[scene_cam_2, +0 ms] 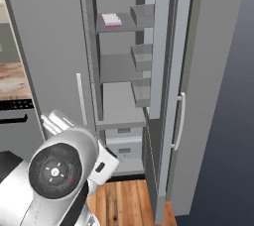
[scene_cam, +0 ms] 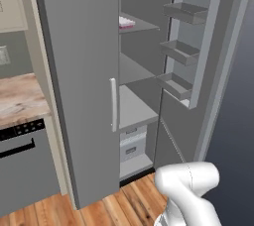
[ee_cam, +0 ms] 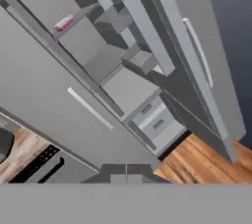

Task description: The ice cube tray has been filled with water. Take the tray and place it in the freezer to make ice. Close the freezer door after placing the tray.

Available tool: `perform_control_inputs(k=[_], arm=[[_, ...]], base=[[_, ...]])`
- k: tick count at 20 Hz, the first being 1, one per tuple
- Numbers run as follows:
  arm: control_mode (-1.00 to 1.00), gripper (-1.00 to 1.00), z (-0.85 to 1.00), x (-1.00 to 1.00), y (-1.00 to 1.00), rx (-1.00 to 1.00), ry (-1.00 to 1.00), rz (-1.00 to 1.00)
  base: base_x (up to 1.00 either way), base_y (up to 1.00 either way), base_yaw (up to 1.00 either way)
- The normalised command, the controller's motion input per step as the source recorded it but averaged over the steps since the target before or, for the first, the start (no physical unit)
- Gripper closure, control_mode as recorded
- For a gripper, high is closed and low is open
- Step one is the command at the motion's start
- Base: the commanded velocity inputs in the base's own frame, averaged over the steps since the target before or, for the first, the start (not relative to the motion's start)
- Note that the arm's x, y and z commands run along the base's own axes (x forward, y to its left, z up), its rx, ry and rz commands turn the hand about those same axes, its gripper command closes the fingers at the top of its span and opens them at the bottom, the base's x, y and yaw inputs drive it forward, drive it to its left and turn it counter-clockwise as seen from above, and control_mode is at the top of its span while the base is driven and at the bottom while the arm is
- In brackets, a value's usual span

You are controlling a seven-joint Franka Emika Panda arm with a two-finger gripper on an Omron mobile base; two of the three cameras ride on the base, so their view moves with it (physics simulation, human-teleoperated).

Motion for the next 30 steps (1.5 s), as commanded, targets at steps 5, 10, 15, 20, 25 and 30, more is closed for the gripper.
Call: perform_control_inputs(k=[5,10,15,20,25,30], arm=[[-1.00,1.00,-0.27,0.07,-0.34,0.38,-0.35,-0.05],[-1.00,1.00,-0.26,0.48,-0.11,0.47,-0.21,-0.19],[-1.00,1.00,-0.11,0.48,-0.18,0.50,-0.10,-0.14],[-1.00,1.00,-0.22,0.25,-0.47,0.45,-0.16,-0.03],[-1.00,1.00,-0.29,0.40,-0.44,0.14,-0.30,0.00],[-1.00,1.00,-0.34,0.62,-0.46,0.02,-0.05,0.00]], base=[[0.00,0.00,0.00],[0.00,0.00,0.00],[0.00,0.00,0.00],[0.00,0.00,0.00],[0.00,0.00,0.00],[0.00,0.00,0.00]])
